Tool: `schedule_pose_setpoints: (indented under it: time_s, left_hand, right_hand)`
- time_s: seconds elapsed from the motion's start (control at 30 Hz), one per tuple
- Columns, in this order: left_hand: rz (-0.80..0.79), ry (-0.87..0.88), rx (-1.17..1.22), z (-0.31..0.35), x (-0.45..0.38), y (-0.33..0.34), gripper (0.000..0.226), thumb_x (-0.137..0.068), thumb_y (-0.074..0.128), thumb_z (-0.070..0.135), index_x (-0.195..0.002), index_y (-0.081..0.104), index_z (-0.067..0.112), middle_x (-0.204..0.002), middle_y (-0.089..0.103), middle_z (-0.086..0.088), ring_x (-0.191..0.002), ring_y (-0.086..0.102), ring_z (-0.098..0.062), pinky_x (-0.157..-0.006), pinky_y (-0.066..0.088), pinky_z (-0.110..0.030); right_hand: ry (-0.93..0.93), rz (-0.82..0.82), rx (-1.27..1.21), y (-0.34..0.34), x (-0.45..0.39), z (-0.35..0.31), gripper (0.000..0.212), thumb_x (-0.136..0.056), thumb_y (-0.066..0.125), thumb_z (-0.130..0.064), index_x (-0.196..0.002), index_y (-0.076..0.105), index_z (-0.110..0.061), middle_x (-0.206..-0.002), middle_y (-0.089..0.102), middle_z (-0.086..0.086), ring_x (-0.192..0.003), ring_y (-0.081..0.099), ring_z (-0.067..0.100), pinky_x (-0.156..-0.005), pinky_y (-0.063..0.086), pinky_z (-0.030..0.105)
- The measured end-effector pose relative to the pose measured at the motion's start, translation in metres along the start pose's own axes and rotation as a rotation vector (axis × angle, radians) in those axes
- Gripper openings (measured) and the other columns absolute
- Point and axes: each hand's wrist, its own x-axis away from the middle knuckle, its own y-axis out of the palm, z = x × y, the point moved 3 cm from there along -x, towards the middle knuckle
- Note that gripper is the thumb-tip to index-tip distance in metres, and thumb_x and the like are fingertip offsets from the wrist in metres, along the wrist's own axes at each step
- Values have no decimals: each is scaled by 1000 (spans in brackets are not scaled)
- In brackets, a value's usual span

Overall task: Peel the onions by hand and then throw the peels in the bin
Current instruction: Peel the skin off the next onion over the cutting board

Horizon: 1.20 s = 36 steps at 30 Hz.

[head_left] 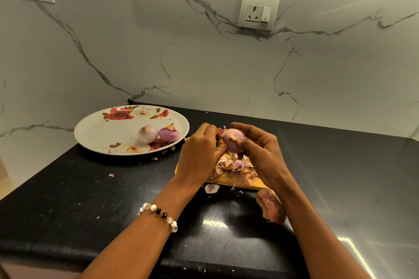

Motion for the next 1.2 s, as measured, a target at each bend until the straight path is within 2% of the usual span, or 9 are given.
schedule_pose_setpoints:
  time_s: [0.13, 0.3, 0.4, 0.5, 0.63, 0.77, 0.9, 1.03, 1.2]
  left_hand:
    - [1, -29, 9, -3, -3, -2, 14, -86, 67, 16, -85, 59, 6, -87, 57, -6, -68, 55, -15, -55, 46, -21]
    - [58, -133, 67, -7, -6, -9, 13, -89, 65, 18, -87, 60, 6, -88, 55, -4, -72, 50, -11, -57, 32, -7]
    - [73, -234, 62, -13, -6, -9, 12, -89, 64, 18, -90, 60, 6, -90, 56, -3, -76, 50, -11, -56, 32, -8]
    - [53, -361, 46, -22, -5, -5, 12, -90, 60, 19, -88, 61, 8, -89, 59, -5, -78, 53, -13, -56, 31, -10]
    - [26, -425, 78, -27, -3, -3, 13, -87, 63, 17, -98, 65, 8, -97, 65, -5, -86, 59, -14, -67, 44, -21]
    - [96, -302, 258, -17, -6, -11, 18, -87, 66, 12, -105, 69, 10, -99, 70, -1, -84, 64, -9, -68, 47, -9]
    - [81, -91, 391, -4, -9, -16, 21, -85, 71, 17, -104, 73, 10, -96, 71, 0, -78, 65, -5, -64, 49, -8]
    - [-29, 113, 308, 0, -6, -10, 24, -82, 72, 16, -105, 73, 7, -93, 73, -6, -80, 67, -9, -67, 51, -8]
    - [-69, 164, 277, -2, -6, -11, 22, -80, 73, 10, -101, 73, 4, -93, 74, -9, -83, 67, -10, -73, 48, -3]
  right_hand:
    - [3, -24, -55, 0, 1, -1, 29, -92, 57, 2, -117, 66, -11, -114, 70, 9, -104, 67, 29, -73, 56, 28]
    - [35, -46, -225, 1, 2, -4, 28, -90, 54, 5, -111, 67, -8, -107, 72, 5, -99, 67, 28, -68, 57, 29]
    - [56, -38, -385, -1, 0, -4, 30, -80, 56, -6, -106, 72, -8, -112, 69, 10, -104, 65, 29, -71, 59, 31]
    - [68, -9, -451, -5, -2, -5, 34, -79, 52, -8, -108, 69, -3, -115, 66, 17, -104, 62, 31, -69, 58, 32]
    - [55, 21, -437, -10, -3, -5, 35, -80, 50, -10, -109, 66, -1, -112, 66, 16, -98, 61, 30, -63, 56, 28]
    - [51, 7, -343, -12, -3, -4, 29, -82, 55, -6, -107, 69, -4, -113, 68, 15, -99, 65, 27, -70, 55, 31]
    - [44, -39, -173, -10, 0, -2, 30, -92, 48, 7, -110, 68, -5, -107, 72, 9, -101, 67, 26, -78, 57, 33]
    - [48, -58, -30, -8, 1, -1, 33, -82, 54, -12, -112, 69, -10, -109, 72, 10, -102, 67, 30, -86, 54, 41]
    - [58, -55, 32, -7, 3, -1, 29, -83, 55, -13, -105, 73, -19, -106, 73, 7, -102, 67, 31, -94, 47, 59]
